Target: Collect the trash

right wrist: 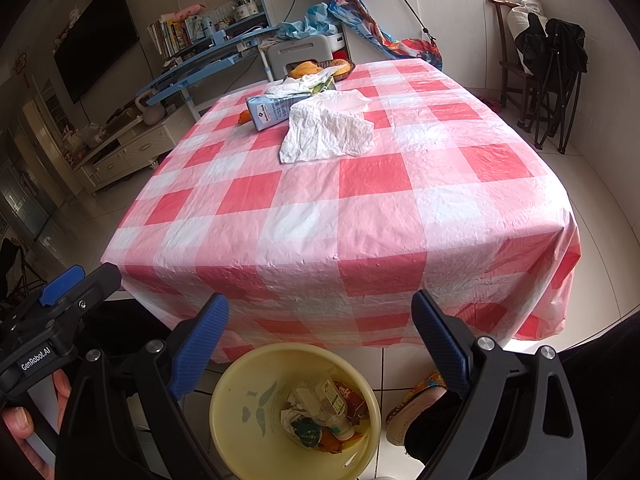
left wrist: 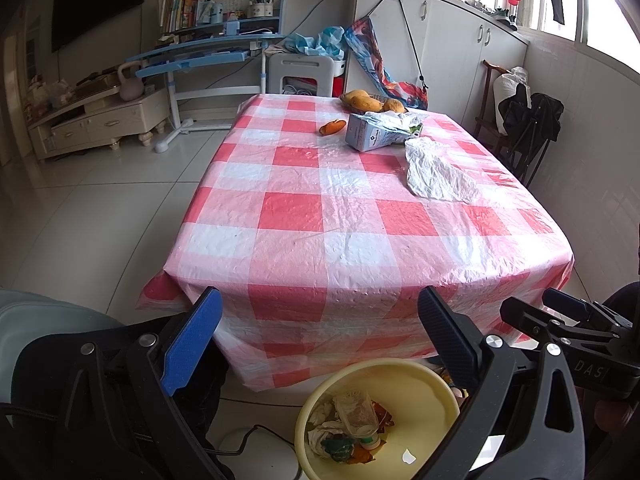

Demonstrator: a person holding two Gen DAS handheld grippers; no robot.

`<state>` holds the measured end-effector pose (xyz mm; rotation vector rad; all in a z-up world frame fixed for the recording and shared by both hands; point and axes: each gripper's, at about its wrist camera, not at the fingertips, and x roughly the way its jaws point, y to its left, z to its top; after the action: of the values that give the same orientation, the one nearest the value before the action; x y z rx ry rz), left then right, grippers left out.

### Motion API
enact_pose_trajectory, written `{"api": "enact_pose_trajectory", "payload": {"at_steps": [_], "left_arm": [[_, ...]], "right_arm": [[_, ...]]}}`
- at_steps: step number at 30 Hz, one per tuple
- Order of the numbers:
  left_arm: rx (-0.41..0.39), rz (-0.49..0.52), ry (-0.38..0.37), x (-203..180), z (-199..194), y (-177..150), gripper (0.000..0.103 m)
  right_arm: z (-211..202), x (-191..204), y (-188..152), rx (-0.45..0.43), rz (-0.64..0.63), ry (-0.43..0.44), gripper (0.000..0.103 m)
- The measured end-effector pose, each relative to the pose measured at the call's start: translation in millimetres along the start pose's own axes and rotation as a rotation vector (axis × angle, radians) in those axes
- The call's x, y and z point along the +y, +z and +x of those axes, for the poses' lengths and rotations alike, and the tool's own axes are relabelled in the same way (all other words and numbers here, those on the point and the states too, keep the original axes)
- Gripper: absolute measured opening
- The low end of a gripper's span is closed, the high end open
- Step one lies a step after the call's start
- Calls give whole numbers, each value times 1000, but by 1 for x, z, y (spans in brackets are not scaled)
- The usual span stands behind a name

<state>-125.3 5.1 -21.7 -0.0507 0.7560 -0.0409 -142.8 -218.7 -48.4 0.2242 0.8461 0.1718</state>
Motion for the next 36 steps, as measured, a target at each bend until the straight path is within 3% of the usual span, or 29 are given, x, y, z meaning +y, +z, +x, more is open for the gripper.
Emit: {"api": "enact_pose_trajectory", "payload": {"at_steps": [36], "left_arm": [[0, -1, -2, 0, 0, 0, 95]], "right_arm": [[0, -1, -1, 5, -4, -3, 89]]}}
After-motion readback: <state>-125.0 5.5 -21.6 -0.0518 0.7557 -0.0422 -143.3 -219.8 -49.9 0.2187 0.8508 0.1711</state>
